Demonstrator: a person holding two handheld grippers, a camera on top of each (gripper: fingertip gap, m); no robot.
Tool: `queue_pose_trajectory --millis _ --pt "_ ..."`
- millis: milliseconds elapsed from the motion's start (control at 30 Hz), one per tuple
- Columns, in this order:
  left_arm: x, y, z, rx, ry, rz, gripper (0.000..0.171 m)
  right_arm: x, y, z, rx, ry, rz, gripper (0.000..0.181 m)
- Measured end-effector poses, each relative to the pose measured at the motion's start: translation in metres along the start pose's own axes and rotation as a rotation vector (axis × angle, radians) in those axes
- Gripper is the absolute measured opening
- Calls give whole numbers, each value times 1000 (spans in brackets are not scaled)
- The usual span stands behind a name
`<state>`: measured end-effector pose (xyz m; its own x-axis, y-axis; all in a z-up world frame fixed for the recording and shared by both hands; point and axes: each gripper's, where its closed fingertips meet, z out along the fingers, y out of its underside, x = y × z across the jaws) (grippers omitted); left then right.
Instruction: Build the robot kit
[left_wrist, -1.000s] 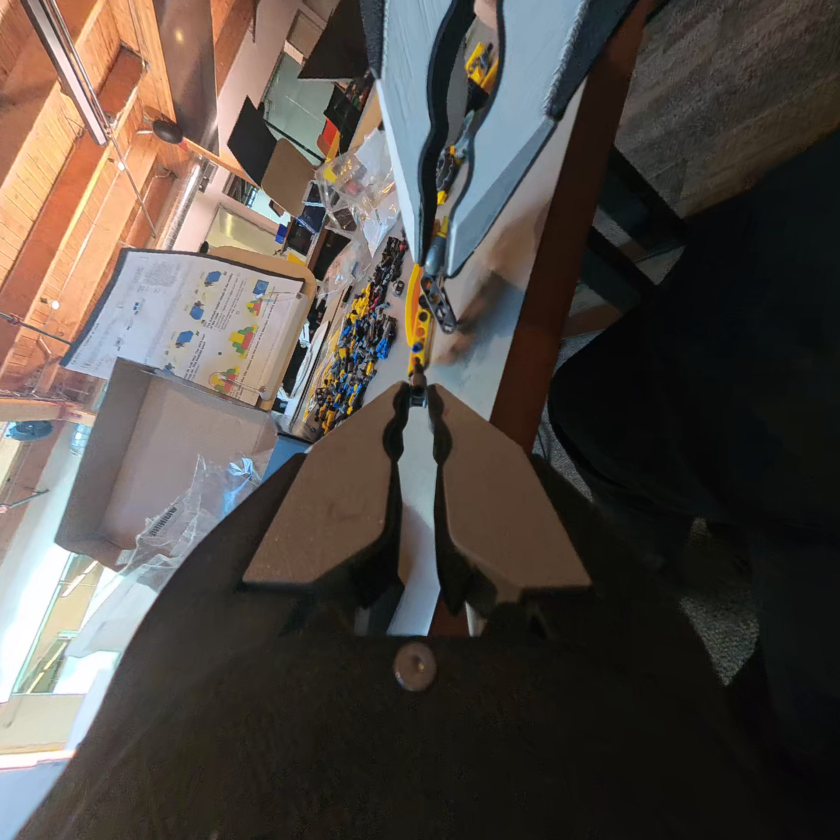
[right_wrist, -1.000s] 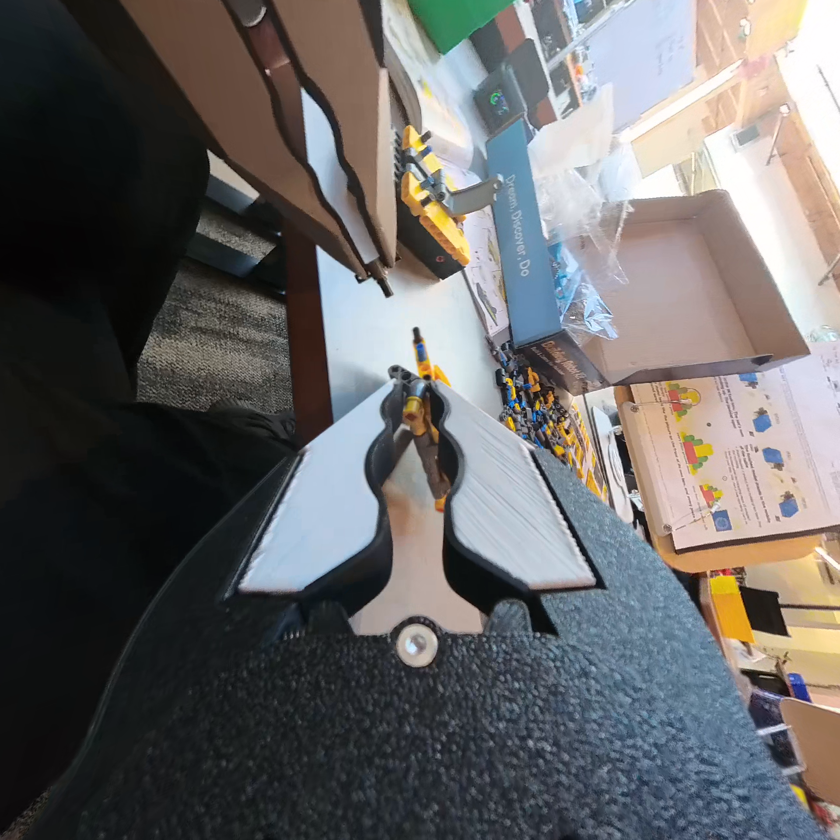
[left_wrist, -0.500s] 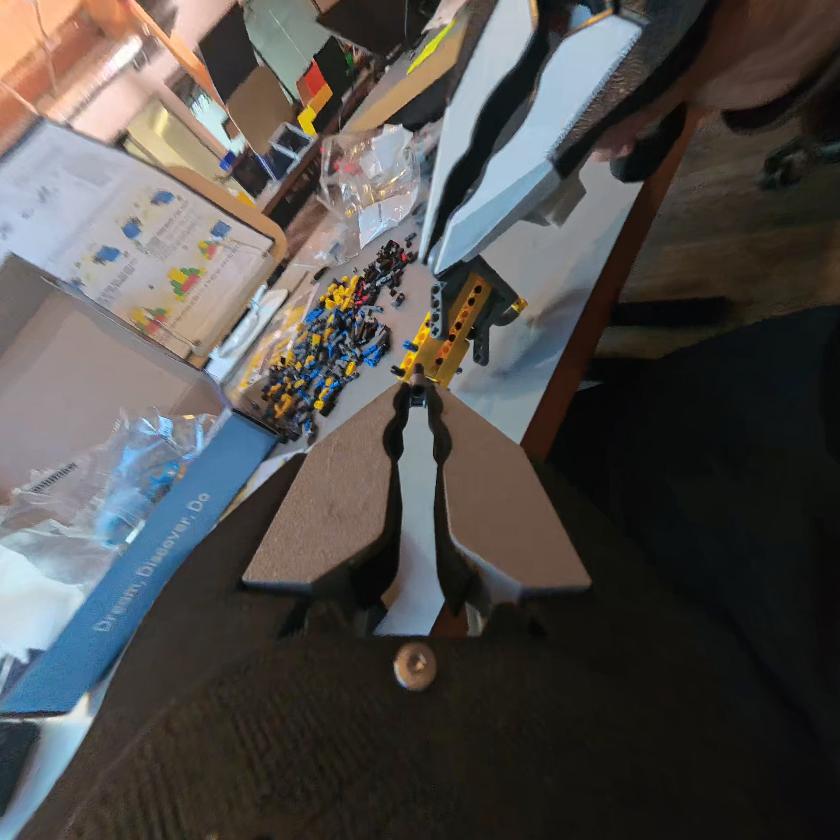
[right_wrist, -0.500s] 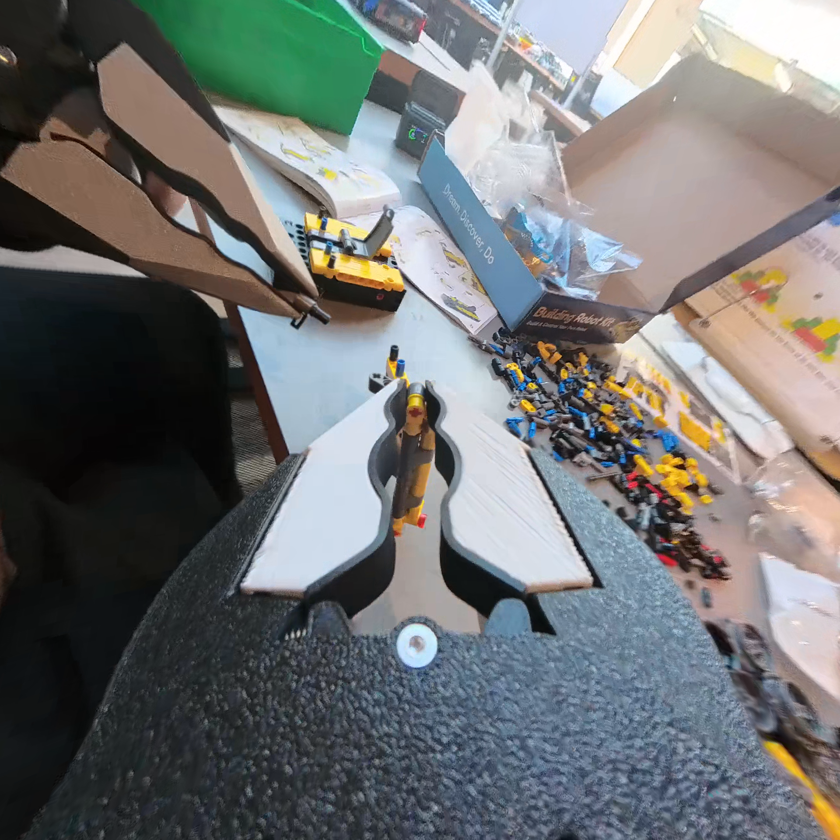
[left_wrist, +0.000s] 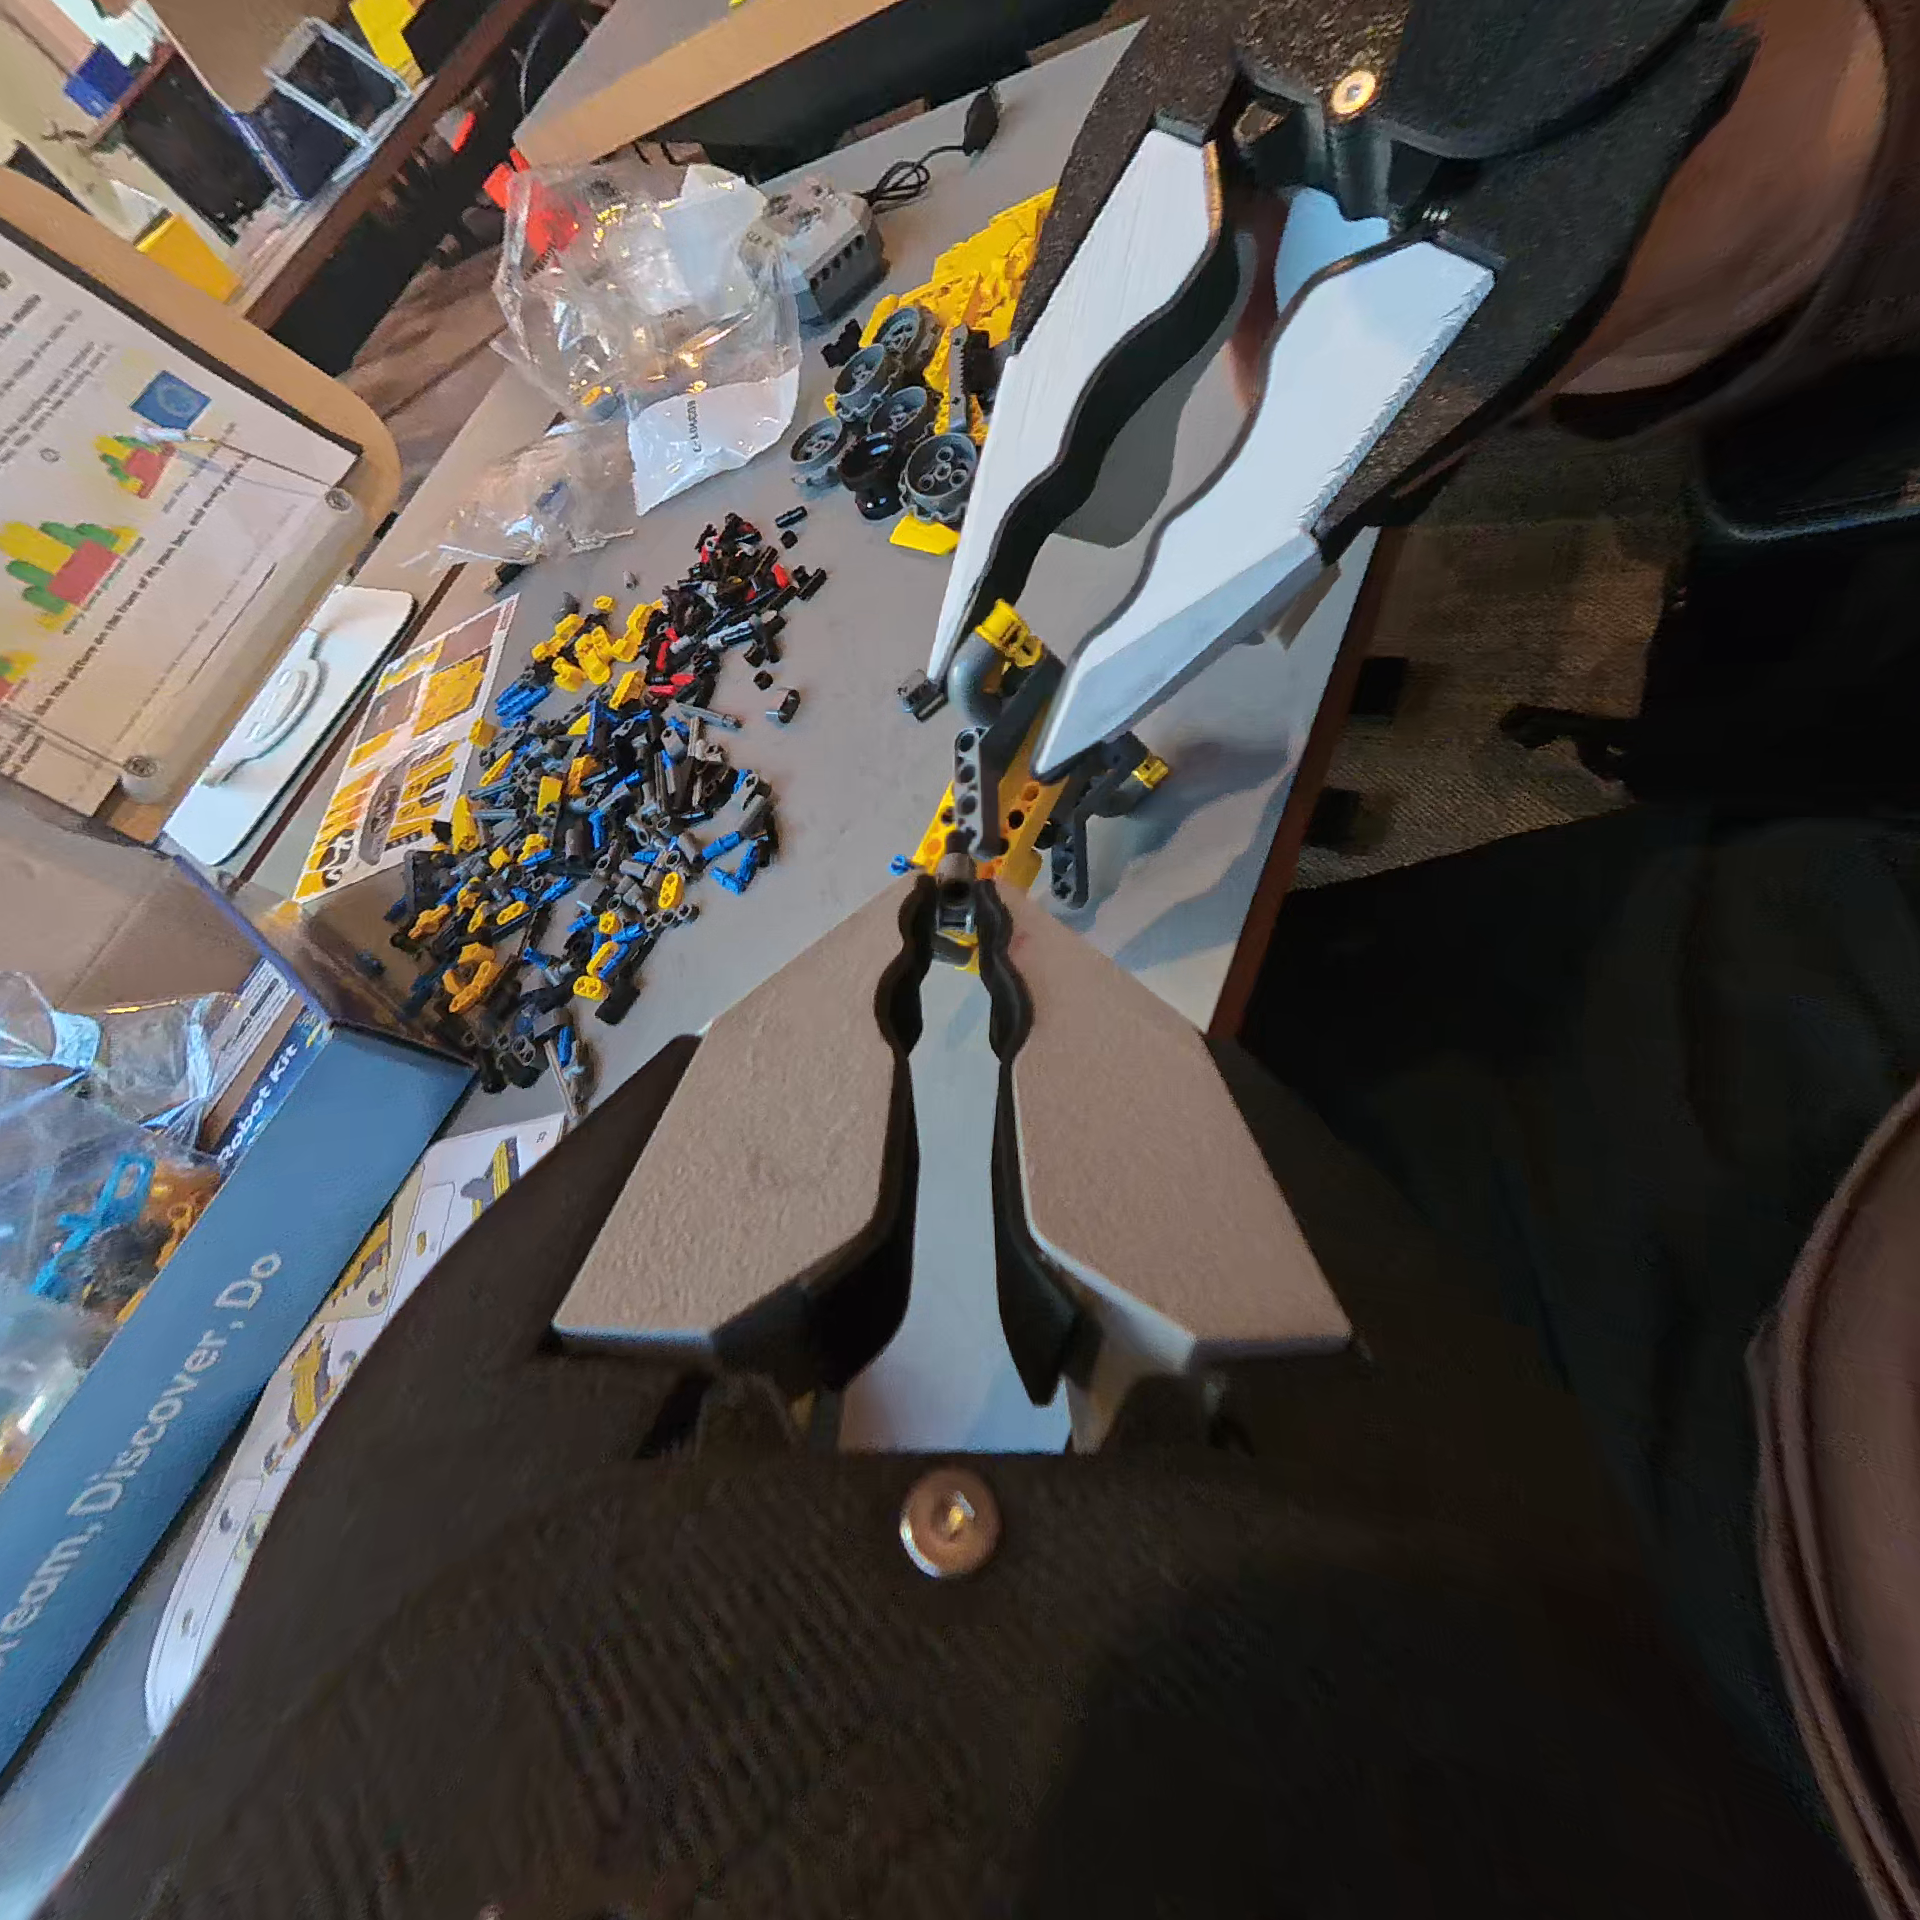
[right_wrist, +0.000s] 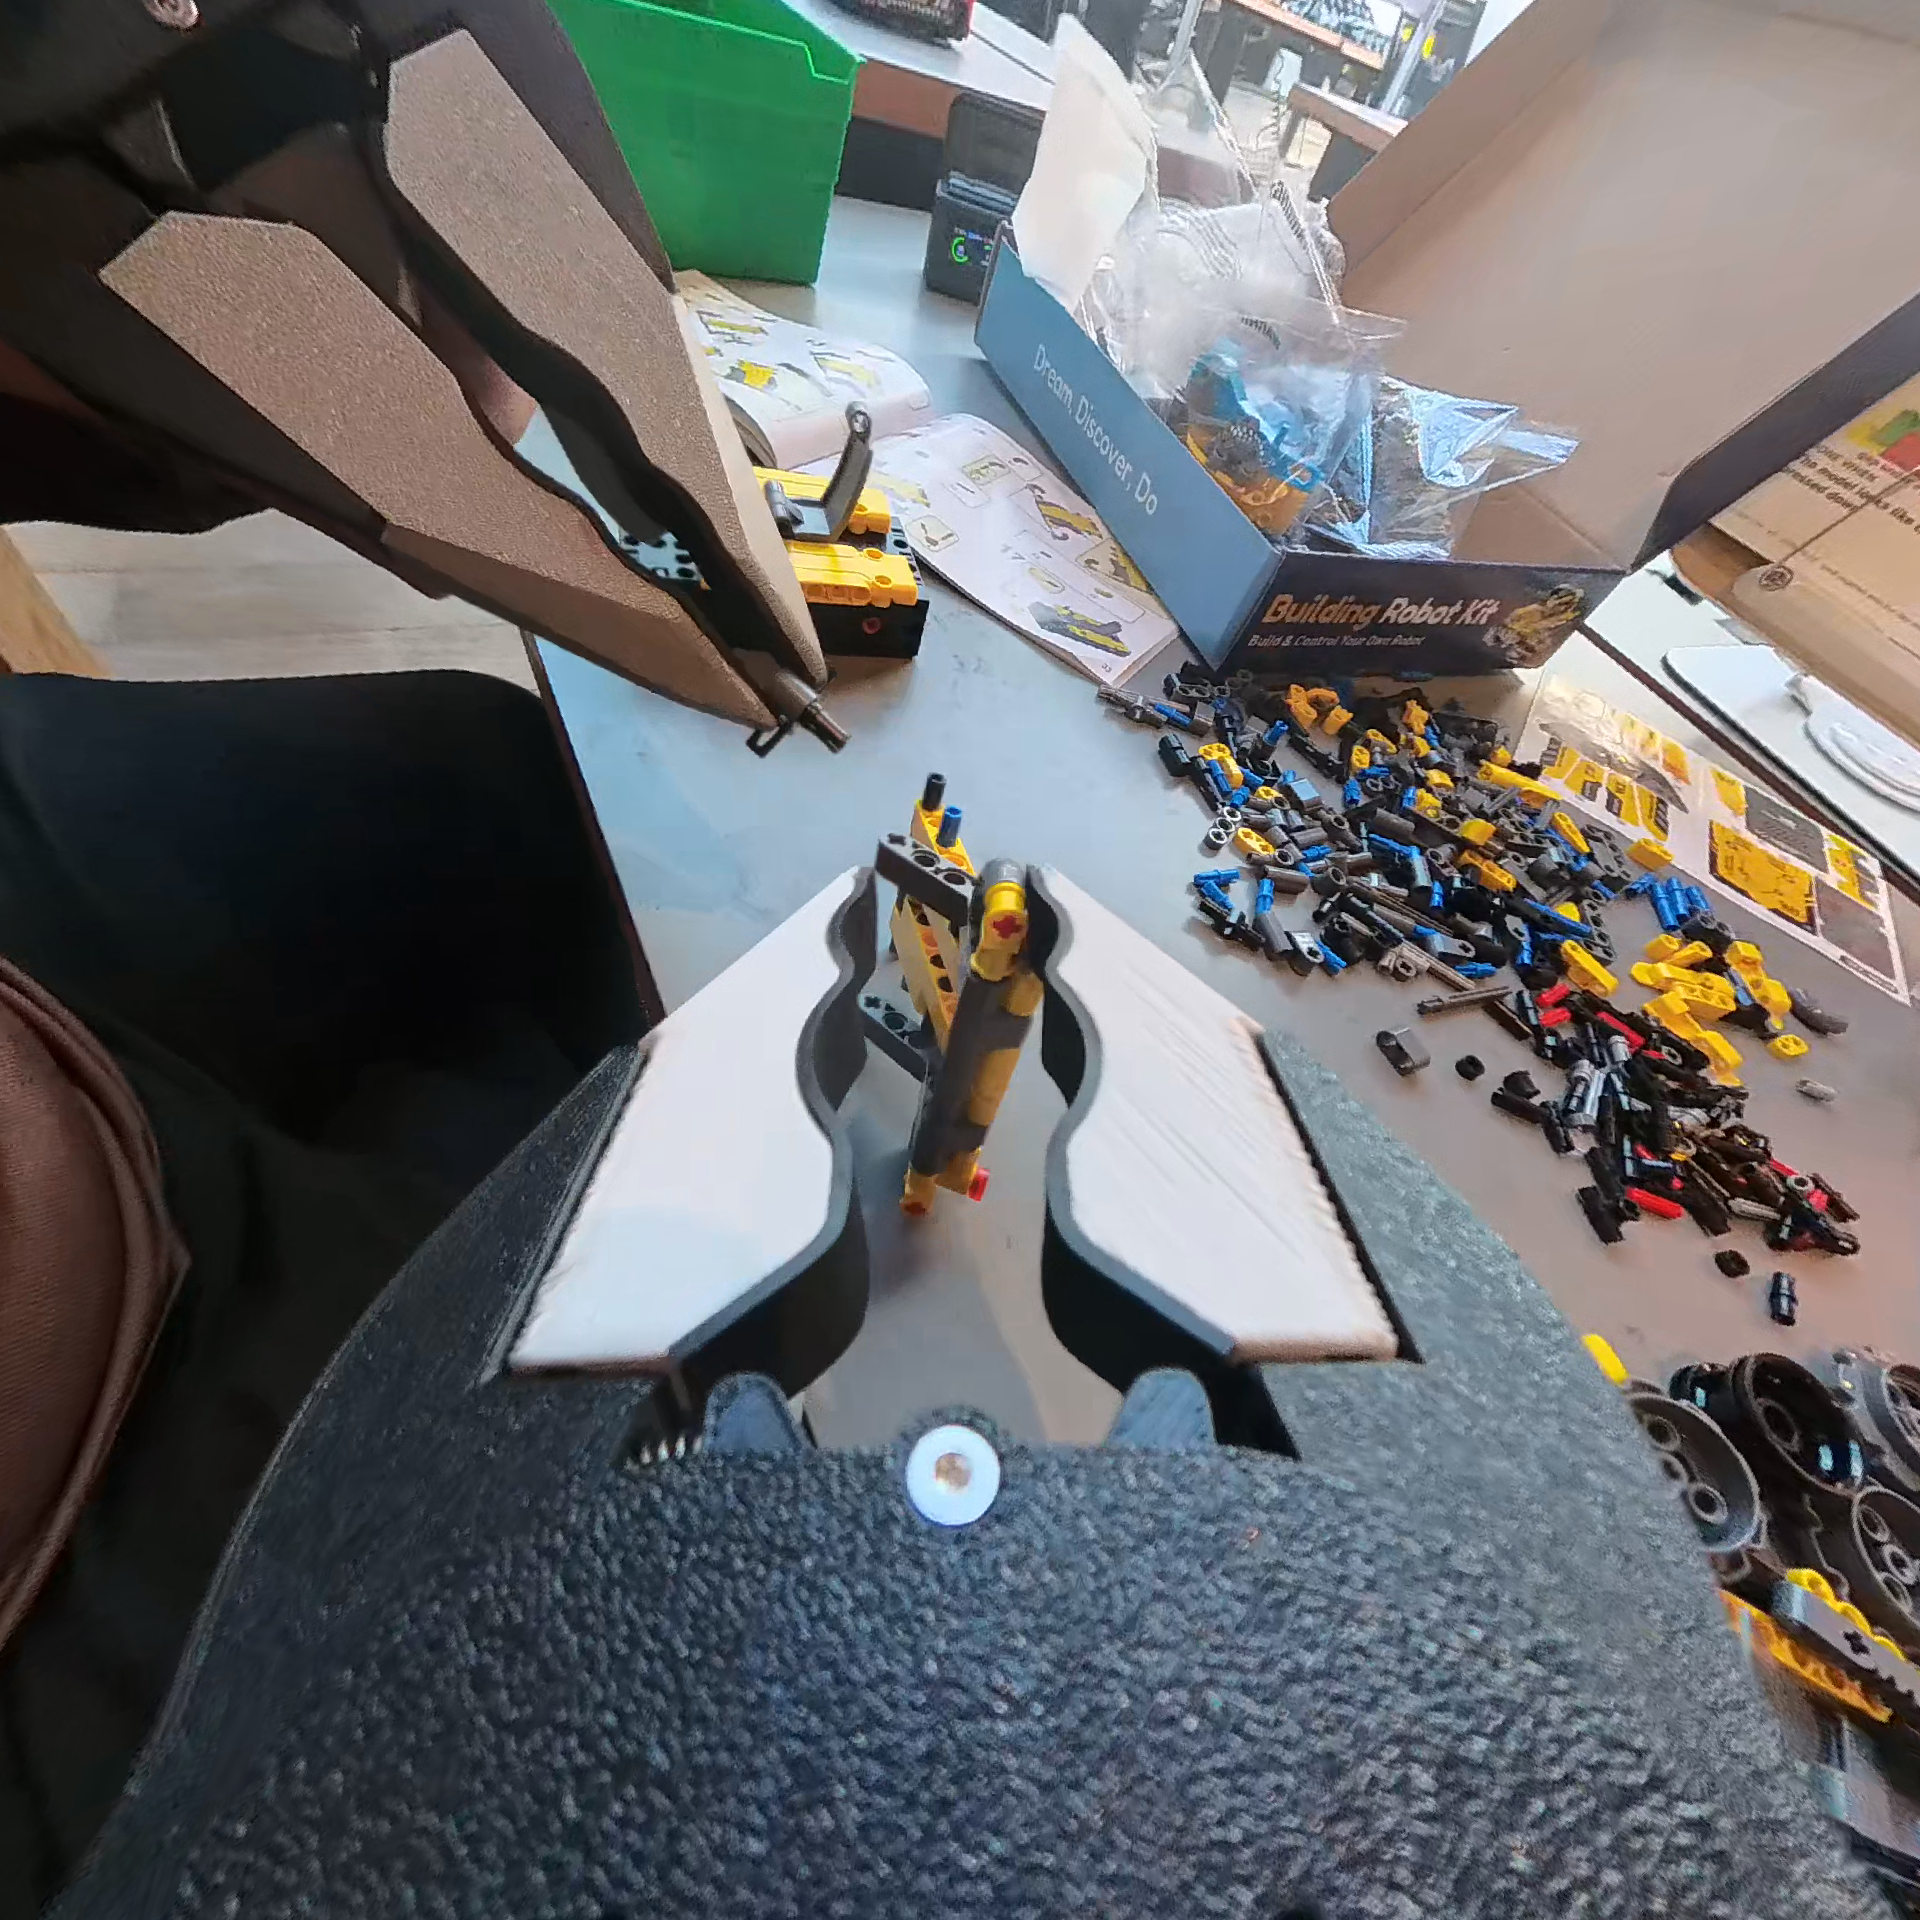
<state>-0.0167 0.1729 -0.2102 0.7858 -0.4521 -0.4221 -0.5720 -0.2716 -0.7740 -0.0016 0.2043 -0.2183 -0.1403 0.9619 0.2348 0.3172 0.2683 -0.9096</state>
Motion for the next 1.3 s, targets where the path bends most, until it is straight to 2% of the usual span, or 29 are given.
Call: queue_pose_trajectory --millis 133,200,400,467,533,600,667,733,800,867,967,1133,1233,1300 --pt "-1 -3 8 -9 49 -29 5 7 2 -1 14 -8 50 25" --pt "-3 -4 11 -25 70 -47 5 12 2 -3 19 4 48 5" --pt "3 -8 19 -57 134 -62 5 3 0 -5 35 -17 -16 3" --pt "4 -6 22 -59 127 -66 5 3 3 -2 13 -27 -2 28" --pt "5 -4 24 -61 125 -69 5 6 7 0 -2 -23 30 39" --pt "7 -2 25 -58 125 -78 5 11 12 2 -27 -16 70 32" --pt "7 -1 25 -58 122 -80 5 15 16 3 -56 -13 95 14" --pt "6 0 23 -50 119 -86 5 17 8 0 -18 2 66 0" --pt "4 2 21 -46 110 -101 5 22 3 -1 -19 22 31 0" --pt "3 8 21 -48 106 -123 5 31 12 5 -83 40 48 0" --pt "6 15 21 -53 110 -156 5 40 23 6 -132 39 178 10" --pt "12 25 14 -62 119 -177 5 43 47 -26 -221 88 470 31" --pt "15 29 14 -55 134 -201 5 23 58 -40 -234 32 672 34" --pt "17 33 18 -62 142 -210 5 5 59 -40 -223 -53 807 45"
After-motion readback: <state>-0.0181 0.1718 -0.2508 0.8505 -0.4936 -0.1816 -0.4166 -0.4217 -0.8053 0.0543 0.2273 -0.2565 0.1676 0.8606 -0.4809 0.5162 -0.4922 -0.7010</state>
